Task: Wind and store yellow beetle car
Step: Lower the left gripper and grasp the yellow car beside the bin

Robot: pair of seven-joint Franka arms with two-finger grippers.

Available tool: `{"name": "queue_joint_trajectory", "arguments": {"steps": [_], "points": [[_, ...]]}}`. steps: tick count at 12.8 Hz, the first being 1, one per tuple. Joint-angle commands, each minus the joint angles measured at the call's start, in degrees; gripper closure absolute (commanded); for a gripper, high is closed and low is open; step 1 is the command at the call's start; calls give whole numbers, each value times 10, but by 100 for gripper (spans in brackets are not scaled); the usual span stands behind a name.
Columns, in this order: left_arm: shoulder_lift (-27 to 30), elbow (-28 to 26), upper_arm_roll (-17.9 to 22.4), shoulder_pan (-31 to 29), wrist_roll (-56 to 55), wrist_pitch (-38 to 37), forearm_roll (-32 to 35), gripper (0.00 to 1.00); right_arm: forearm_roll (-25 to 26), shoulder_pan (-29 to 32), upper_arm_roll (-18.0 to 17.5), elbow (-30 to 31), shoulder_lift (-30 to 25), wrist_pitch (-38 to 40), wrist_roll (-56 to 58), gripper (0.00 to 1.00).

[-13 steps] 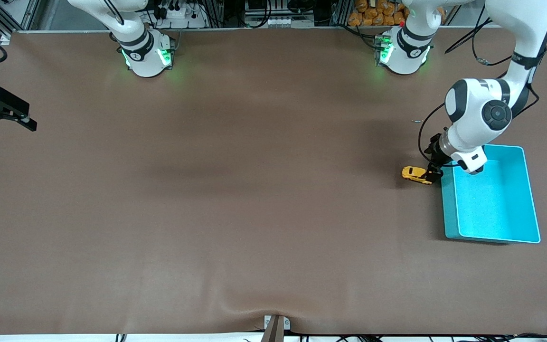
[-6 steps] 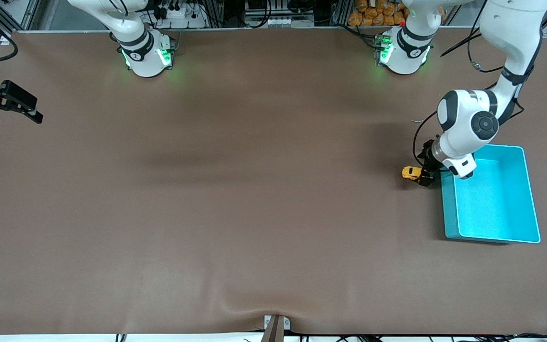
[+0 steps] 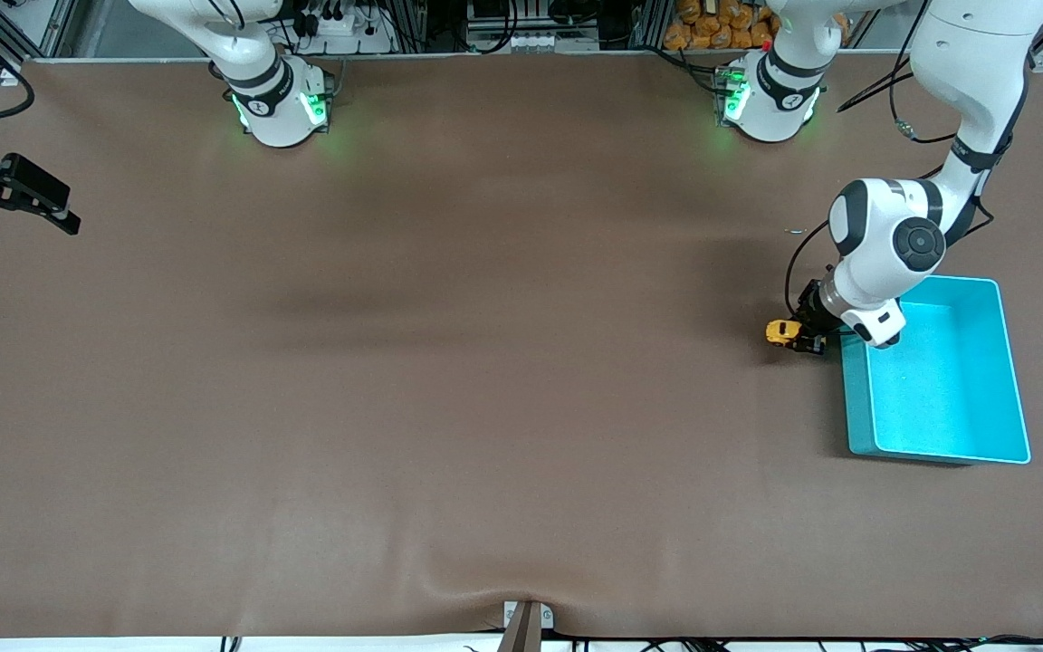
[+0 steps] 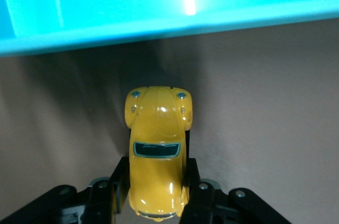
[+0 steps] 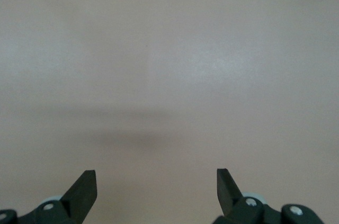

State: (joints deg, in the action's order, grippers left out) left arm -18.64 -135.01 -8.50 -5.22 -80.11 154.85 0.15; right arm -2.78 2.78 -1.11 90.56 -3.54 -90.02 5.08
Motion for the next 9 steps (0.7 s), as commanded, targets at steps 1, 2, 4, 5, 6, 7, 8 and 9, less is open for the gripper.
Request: {"name": "queue_joint_trajectory", "arguments": {"steps": [1, 2, 4, 5, 6, 7, 8, 9], "points": [[27, 30, -1, 21, -20, -75, 23, 100, 9, 0, -1, 18, -16, -9, -9, 0], [39, 52, -2, 21, -20, -117, 45, 100, 9, 0, -1, 17, -15, -9, -9, 0], [57, 102, -9, 19, -8, -179, 55, 100, 9, 1, -1, 13, -12, -9, -9, 0], [60, 132, -9, 18, 19, -217, 56, 100, 8, 1, -1, 10, -11, -9, -8, 0], [62, 157, -8, 17, 58, -253, 56, 100, 8, 1, -1, 8, -10, -8, -8, 0], [64, 180, -6, 14, 95, -285, 56, 100, 8, 0, -1, 8, -10, -8, -9, 0], [70, 195, -3, 3, 135, -302, 56, 100, 8, -1, -1, 8, -9, -7, -9, 0], [72, 203, -3, -17, 184, -305, 56, 100, 8, -4, -2, 8, -9, -7, -10, 0]]}}
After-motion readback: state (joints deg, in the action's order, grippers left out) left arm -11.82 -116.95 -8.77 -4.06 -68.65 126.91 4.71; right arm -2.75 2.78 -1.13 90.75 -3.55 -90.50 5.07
